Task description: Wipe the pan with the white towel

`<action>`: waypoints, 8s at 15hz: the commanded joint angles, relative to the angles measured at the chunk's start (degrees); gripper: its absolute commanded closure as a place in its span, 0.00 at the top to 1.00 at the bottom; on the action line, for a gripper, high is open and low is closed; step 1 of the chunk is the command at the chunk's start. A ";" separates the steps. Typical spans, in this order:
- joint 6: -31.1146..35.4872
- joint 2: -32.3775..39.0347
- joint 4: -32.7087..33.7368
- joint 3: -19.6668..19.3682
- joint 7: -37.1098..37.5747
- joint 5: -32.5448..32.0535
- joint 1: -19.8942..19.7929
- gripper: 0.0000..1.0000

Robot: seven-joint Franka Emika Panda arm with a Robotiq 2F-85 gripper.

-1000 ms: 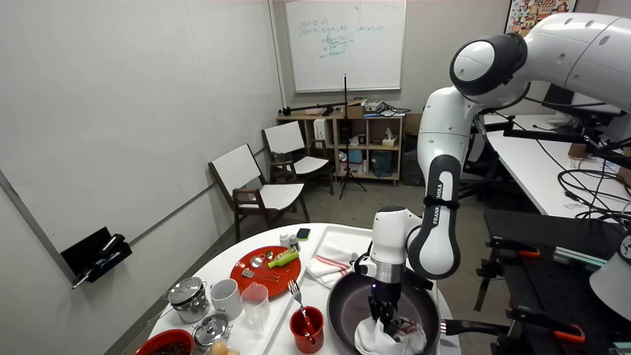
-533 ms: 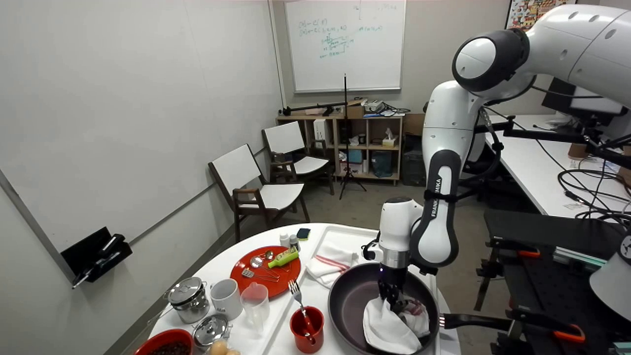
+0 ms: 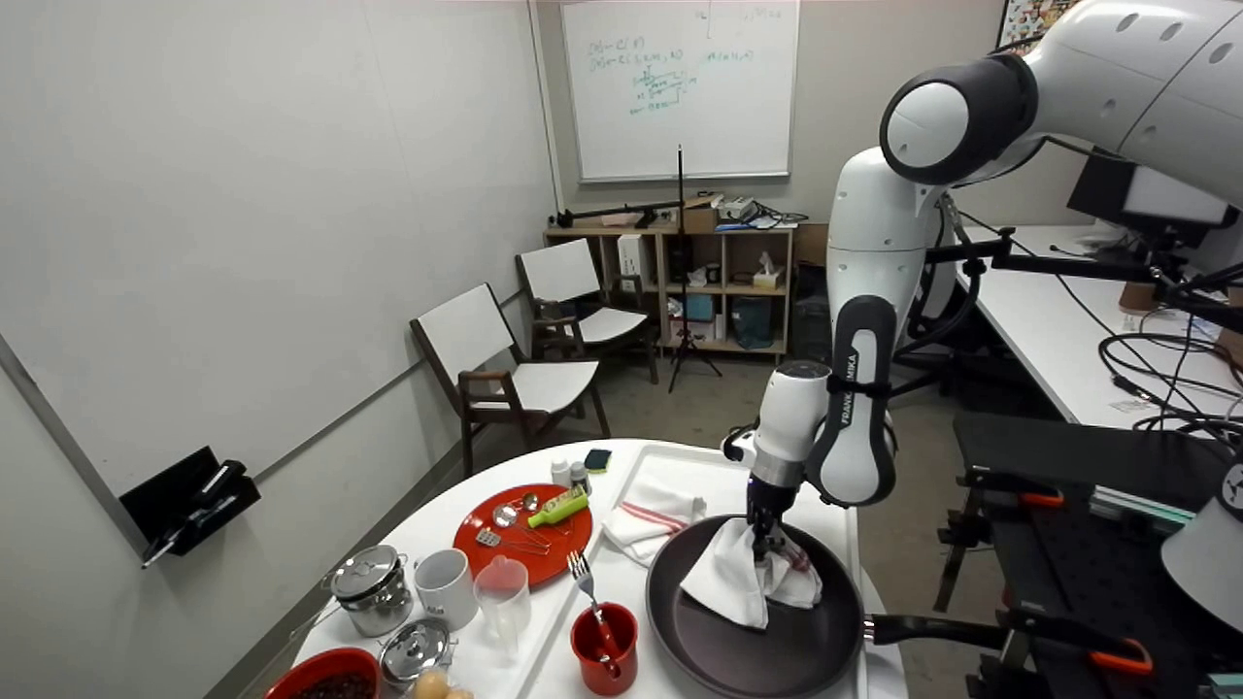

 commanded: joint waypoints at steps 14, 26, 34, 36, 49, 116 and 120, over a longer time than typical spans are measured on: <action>-5.13 -10.04 0.32 9.96 6.79 -0.23 1.09 0.03; -16.33 -6.15 1.60 10.33 1.69 3.23 5.47 0.03; -15.44 -2.54 3.69 -0.18 2.41 2.97 12.30 0.03; -15.04 -2.29 2.98 -1.93 2.40 2.83 12.10 0.03; -14.66 -2.71 3.38 -5.77 3.46 3.78 9.51 0.03; 8.13 2.44 -14.31 -24.76 8.13 6.66 51.07 0.03; 8.04 -0.26 -13.41 -23.74 7.72 8.06 54.02 0.03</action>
